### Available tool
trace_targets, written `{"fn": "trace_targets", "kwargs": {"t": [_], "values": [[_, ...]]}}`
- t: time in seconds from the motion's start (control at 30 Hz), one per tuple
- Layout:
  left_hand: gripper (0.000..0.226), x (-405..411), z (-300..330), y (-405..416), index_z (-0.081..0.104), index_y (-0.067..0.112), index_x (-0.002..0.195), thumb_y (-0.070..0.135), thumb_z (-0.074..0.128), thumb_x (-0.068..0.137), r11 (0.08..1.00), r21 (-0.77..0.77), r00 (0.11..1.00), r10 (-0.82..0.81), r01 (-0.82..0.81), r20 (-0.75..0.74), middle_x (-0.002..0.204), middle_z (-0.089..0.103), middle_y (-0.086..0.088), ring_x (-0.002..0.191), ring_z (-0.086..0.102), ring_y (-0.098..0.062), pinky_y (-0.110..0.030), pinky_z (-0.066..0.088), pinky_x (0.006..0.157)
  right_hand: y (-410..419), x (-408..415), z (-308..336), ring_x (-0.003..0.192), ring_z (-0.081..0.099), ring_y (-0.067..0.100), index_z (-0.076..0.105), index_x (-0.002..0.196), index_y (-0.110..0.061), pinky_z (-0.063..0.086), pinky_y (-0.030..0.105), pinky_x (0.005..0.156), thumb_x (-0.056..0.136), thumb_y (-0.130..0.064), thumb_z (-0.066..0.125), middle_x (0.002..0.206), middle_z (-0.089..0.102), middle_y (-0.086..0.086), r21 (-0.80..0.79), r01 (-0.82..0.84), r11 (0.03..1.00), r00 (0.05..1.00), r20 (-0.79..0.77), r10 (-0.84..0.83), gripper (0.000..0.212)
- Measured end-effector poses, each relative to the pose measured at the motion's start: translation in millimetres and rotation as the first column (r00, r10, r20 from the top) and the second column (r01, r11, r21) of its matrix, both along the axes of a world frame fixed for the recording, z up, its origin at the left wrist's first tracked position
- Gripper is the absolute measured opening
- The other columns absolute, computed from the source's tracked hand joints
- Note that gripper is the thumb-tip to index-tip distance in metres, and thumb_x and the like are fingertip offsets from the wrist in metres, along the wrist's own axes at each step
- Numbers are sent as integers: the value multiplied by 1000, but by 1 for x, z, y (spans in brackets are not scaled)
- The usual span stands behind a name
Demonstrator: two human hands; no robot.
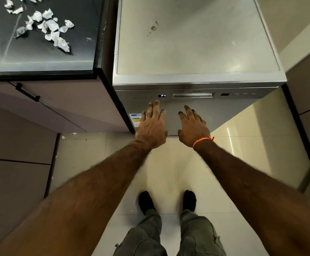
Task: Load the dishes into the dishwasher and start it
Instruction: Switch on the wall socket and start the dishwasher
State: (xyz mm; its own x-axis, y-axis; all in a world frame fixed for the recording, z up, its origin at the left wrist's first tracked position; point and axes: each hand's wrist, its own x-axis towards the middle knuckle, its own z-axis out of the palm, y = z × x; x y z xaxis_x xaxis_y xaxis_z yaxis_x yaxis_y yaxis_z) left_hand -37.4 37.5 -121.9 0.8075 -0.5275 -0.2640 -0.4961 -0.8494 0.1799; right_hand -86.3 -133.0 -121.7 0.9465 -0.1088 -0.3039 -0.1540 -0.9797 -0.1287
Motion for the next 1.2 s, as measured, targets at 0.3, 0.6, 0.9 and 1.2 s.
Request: {"fn": "trace_targets", "kwargs": {"t": [0.3, 0.6, 0.9, 1.2], "values": [[98, -35, 7, -85, -2, 12, 161, 44, 62, 93, 997, -59, 997, -48, 44, -67, 167, -18, -14, 155, -9, -36, -55, 14, 125, -97, -35, 15, 152, 14, 37, 21, 157, -16, 24, 53, 119, 91, -31, 65, 167, 6, 10, 3, 113, 994, 994, -2, -113, 80], [96, -52, 10, -175, 0, 11, 161, 44, 61, 94, 992, -79, 993, -103, 99, -54, 167, -17, -15, 155, -7, -36, -53, 15, 125, -194, -54, 11, 152, 12, 39, 25, 155, -14, 27, 52, 118, 88, -28, 67, 167, -6, 11, -45, 168, 985, 984, 66, -165, 80], [93, -62, 8, -209, -2, 13, 161, 47, 56, 96, 996, -35, 995, -85, 83, -59, 167, -19, -14, 156, -8, -34, -50, 11, 125, -238, -44, -3, 153, 8, 39, 24, 156, -14, 30, 53, 117, 86, -36, 67, 167, -14, 6, 13, 166, 986, 985, 50, -167, 85], [92, -50, 13, -205, -3, 15, 161, 47, 55, 98, 999, 37, 998, -38, 39, -47, 166, -22, -12, 155, -11, -32, -49, 9, 124, -225, -25, -3, 151, 16, 41, 39, 151, -19, 33, 50, 118, 87, -37, 67, 165, -14, 19, 208, 185, 960, 975, 85, -206, 72]]}}
